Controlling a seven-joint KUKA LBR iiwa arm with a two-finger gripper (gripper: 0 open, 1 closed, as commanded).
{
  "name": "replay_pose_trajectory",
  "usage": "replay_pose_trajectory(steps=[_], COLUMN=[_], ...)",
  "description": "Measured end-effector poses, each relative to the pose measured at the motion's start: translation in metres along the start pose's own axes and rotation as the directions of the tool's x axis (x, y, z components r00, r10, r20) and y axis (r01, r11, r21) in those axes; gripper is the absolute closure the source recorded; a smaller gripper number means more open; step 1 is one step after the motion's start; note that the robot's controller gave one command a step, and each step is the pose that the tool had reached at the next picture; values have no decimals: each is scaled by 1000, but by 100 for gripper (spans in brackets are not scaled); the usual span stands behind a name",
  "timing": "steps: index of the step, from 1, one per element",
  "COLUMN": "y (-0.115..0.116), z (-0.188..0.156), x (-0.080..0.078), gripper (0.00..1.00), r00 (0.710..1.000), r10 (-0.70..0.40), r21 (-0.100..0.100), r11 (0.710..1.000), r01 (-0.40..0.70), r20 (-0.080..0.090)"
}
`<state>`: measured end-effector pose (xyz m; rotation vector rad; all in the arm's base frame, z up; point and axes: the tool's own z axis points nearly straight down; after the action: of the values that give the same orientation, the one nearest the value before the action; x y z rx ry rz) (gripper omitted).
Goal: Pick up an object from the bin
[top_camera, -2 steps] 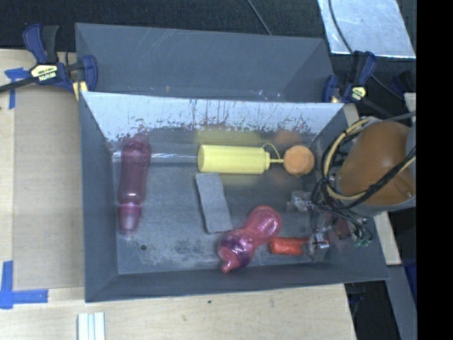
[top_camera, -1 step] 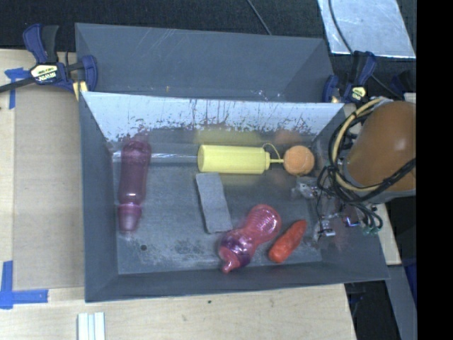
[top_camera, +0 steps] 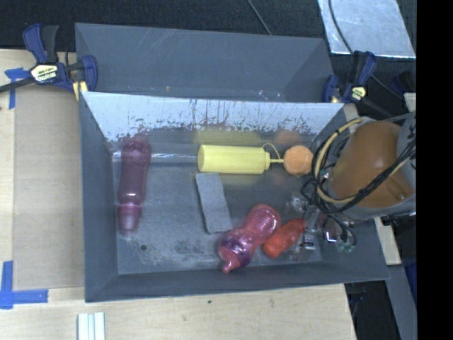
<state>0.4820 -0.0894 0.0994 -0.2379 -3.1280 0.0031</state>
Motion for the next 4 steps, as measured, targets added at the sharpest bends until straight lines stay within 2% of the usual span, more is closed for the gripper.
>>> replay_pose_trajectory(steps=[1,2,4], y=[16,-11,-11], z=[30,28,17], x=[-9,-51,-50], gripper=[0,100,100], r00=[984,966,966], r10=[-178,259,257], r21=[6,-1,0], r11=[984,966,966], r01=[178,-259,-257], r20=[26,10,8])
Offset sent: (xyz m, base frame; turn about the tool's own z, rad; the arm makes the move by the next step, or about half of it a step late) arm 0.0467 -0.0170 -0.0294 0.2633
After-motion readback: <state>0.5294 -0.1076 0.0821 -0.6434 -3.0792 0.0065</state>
